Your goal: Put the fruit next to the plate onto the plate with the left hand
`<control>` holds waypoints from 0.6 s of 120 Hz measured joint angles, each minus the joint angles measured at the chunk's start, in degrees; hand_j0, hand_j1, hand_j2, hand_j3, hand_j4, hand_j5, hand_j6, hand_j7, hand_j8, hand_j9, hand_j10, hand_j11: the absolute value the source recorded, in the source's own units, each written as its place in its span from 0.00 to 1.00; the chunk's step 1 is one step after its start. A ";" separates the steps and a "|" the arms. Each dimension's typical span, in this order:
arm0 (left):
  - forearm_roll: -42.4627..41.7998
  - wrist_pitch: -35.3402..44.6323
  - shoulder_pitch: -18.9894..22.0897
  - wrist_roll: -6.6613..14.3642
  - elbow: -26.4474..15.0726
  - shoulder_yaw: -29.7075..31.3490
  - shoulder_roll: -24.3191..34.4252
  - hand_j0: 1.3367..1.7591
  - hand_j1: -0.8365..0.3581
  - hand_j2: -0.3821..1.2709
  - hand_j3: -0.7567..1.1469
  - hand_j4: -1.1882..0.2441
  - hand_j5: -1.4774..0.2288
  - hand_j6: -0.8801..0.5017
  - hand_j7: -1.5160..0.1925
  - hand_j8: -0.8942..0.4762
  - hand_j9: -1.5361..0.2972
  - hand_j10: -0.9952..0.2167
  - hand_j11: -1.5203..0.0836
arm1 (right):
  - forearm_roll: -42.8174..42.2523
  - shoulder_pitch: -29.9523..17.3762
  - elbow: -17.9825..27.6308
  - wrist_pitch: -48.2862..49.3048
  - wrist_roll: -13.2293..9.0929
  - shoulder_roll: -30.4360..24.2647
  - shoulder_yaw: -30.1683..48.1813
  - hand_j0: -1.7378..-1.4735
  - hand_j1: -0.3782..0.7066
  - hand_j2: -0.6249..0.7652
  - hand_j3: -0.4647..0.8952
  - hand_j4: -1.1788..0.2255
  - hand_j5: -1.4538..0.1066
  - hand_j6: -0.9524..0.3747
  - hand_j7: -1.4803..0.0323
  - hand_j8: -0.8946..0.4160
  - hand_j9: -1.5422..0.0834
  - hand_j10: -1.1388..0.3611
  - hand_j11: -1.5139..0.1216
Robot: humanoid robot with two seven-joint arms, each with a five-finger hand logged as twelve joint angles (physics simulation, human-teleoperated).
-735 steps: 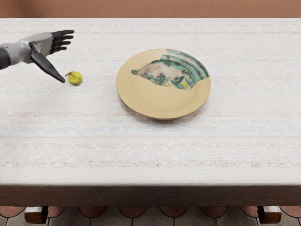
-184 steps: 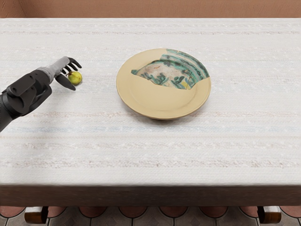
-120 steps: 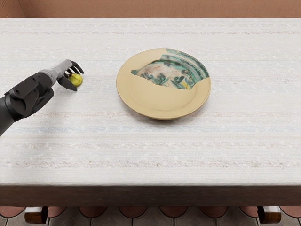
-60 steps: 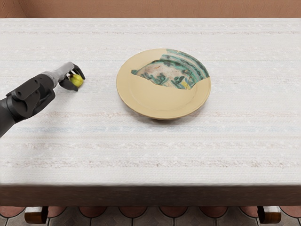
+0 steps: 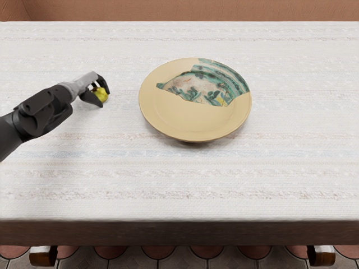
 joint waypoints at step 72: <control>-7.24 -8.64 -7.19 -0.58 -22.40 -1.70 14.41 0.76 0.31 0.50 0.40 0.35 0.23 0.44 0.32 0.42 0.30 0.21 0.33 | 0.00 0.00 0.00 0.00 0.03 0.00 0.00 0.30 0.06 0.45 0.34 0.82 0.91 0.70 0.95 0.66 0.93 0.74 0.90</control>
